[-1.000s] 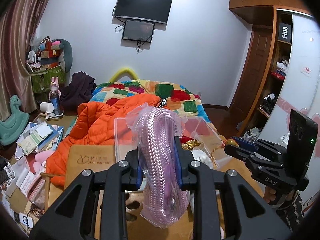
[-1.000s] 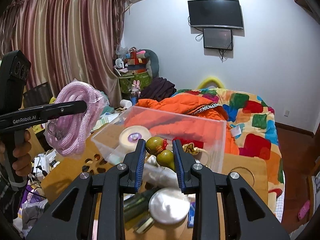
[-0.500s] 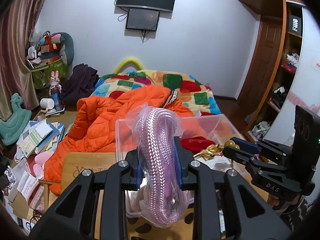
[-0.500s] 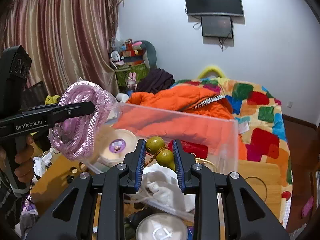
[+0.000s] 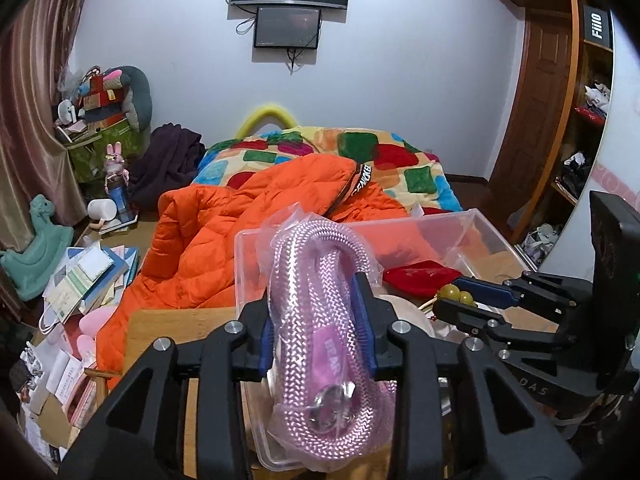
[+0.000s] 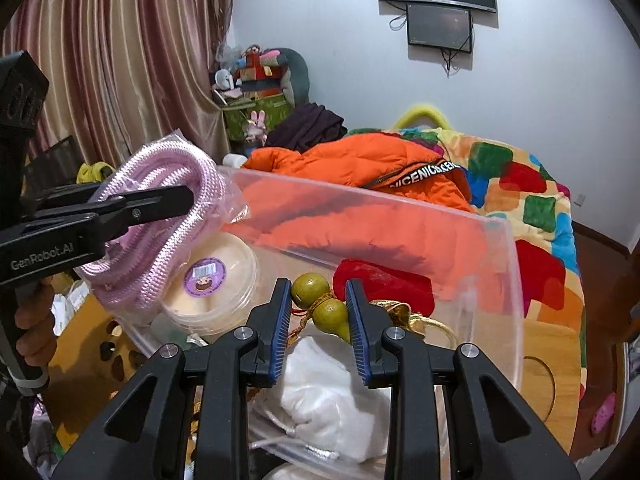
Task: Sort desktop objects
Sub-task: 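Open the left tool to drop the pink rope bag while the right tool releases the gourd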
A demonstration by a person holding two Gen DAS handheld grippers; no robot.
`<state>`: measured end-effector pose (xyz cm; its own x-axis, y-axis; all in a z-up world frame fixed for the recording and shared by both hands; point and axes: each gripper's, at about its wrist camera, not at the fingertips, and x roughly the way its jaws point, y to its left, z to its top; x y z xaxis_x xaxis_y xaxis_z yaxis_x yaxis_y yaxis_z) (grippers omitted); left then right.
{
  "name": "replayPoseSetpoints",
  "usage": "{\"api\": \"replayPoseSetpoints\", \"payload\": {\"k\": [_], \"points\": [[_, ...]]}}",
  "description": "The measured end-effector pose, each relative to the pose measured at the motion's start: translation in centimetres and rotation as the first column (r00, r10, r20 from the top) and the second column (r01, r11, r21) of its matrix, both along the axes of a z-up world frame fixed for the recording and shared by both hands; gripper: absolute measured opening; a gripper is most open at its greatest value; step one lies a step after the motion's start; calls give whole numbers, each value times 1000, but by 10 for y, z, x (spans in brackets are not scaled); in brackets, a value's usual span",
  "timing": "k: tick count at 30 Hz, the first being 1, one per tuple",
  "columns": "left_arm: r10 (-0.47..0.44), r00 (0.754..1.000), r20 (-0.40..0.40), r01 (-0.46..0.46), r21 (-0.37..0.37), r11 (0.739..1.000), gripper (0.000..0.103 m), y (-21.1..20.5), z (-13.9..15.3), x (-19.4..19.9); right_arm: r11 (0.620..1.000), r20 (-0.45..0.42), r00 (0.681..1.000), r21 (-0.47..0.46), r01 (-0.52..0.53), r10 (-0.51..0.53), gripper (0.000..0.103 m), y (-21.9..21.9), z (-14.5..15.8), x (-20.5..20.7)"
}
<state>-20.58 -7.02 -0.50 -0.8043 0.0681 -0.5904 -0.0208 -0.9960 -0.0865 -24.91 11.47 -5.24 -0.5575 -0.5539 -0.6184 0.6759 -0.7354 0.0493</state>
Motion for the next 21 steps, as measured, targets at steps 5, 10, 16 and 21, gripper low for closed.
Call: {"api": "replayPoseSetpoints", "payload": {"k": [5, 10, 16, 21], "points": [[15, 1000, -1, -15, -28, 1000, 46, -1, 1, 1, 1000, -6, 1000, 16, 5, -5, 25, -4, -2, 2], [10, 1000, 5, -10, 7, 1000, 48, -7, 7, 2, 1000, -17, 1000, 12, 17, -16, 25, -2, 4, 6], [18, 999, -26, -18, 23, 1000, 56, -12, 22, 10, 999, -69, 997, 3, 41, -41, 43, 5, 16, 18], [22, 998, -56, -21, 5, 1000, 65, -10, 35, 24, 999, -88, 995, -6, 50, -51, 48, 11, 26, 29]]}}
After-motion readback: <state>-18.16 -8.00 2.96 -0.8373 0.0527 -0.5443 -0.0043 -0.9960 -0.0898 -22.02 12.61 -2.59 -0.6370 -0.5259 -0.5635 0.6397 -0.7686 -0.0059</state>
